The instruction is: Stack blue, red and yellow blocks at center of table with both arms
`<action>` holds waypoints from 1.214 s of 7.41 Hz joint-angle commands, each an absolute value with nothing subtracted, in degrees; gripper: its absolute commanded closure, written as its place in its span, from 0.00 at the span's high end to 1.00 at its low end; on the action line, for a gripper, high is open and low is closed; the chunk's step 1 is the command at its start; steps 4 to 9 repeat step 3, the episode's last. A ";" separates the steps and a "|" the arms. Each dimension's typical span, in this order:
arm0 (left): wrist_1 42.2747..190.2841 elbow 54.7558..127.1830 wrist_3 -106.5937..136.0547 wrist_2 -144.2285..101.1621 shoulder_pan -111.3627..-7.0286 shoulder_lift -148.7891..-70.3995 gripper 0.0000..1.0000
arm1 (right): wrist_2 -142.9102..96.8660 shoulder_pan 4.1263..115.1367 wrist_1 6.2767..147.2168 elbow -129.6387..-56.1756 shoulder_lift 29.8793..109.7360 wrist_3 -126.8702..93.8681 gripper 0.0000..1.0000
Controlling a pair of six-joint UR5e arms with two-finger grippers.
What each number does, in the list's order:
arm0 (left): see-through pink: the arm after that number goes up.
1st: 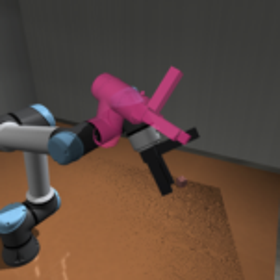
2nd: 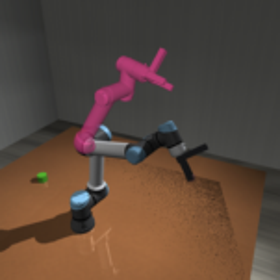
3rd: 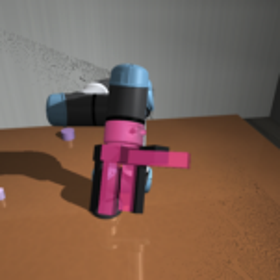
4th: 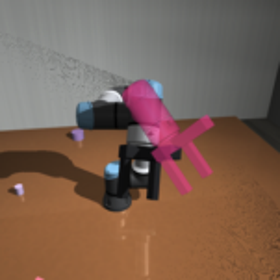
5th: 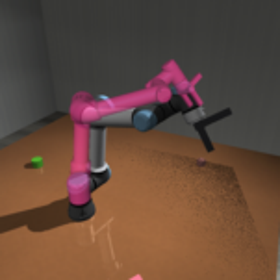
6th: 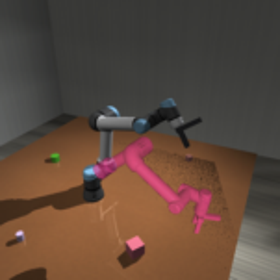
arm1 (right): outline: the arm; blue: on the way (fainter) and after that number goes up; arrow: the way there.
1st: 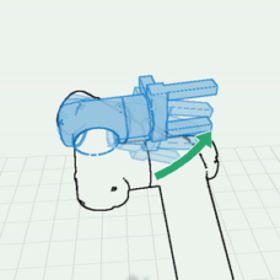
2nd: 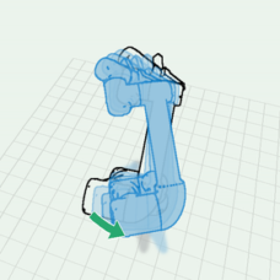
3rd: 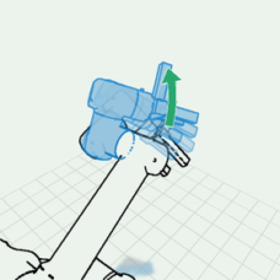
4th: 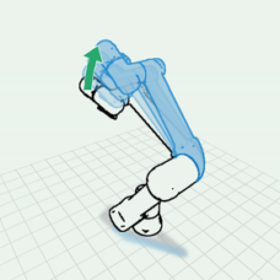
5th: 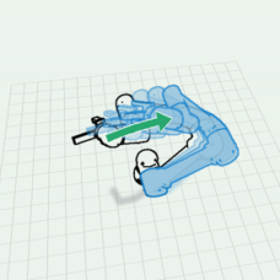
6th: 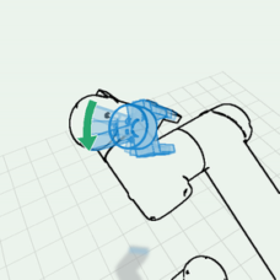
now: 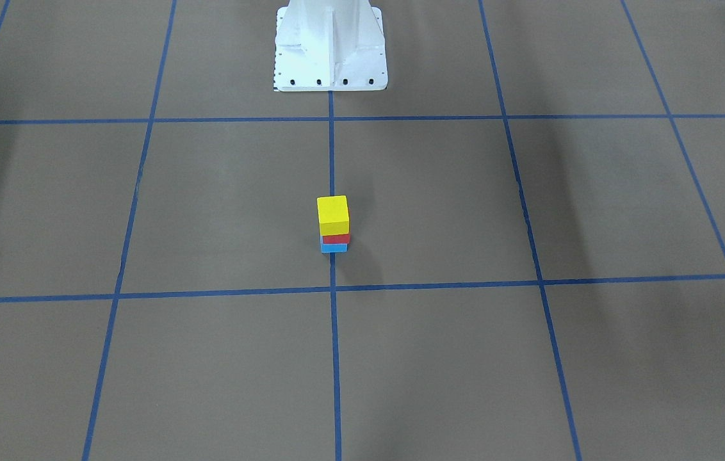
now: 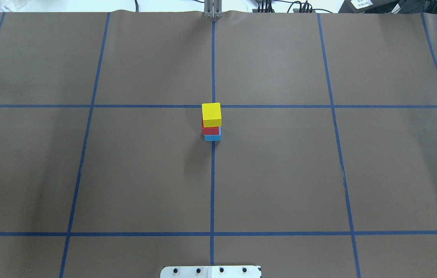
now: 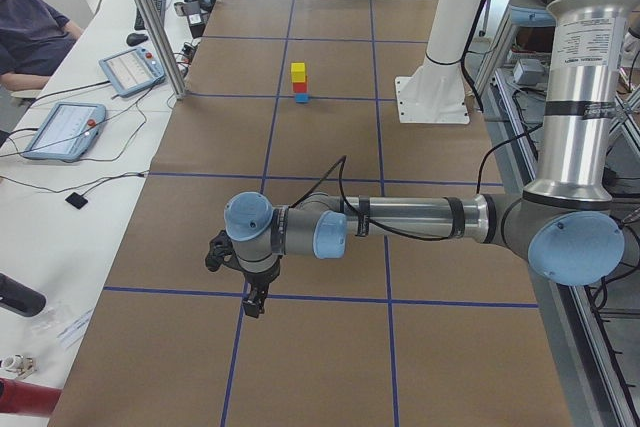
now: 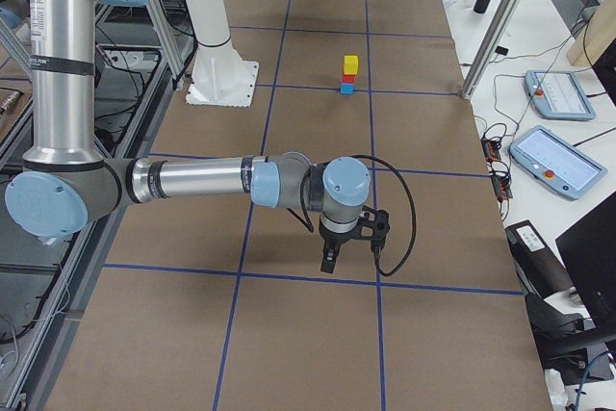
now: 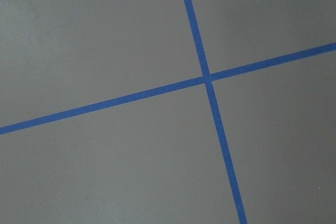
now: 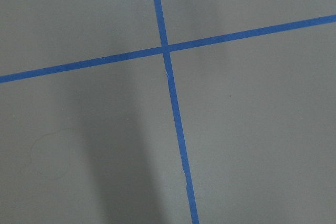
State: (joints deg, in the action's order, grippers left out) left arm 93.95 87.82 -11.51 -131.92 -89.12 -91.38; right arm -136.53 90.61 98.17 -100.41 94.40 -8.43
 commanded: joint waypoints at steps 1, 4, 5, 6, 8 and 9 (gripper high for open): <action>93.87 87.80 -11.51 -131.92 -89.12 -91.41 1.00 | -136.85 90.62 98.17 -100.37 94.39 -8.44 0.99; 93.69 87.71 -11.43 -131.84 -89.12 -92.02 1.00 | -136.85 90.62 98.17 -100.37 94.39 -8.44 0.99; 93.69 87.71 -11.43 -131.84 -89.12 -92.02 1.00 | -136.85 90.62 98.17 -100.37 94.39 -8.44 0.99; 93.69 87.71 -11.43 -131.84 -89.12 -92.02 1.00 | -136.85 90.62 98.17 -100.37 94.39 -8.44 0.99; 93.69 87.71 -11.43 -131.84 -89.12 -92.02 1.00 | -136.85 90.62 98.17 -100.37 94.39 -8.44 0.99; 93.69 87.71 -11.43 -131.84 -89.12 -92.02 1.00 | -136.85 90.62 98.17 -100.37 94.39 -8.44 0.99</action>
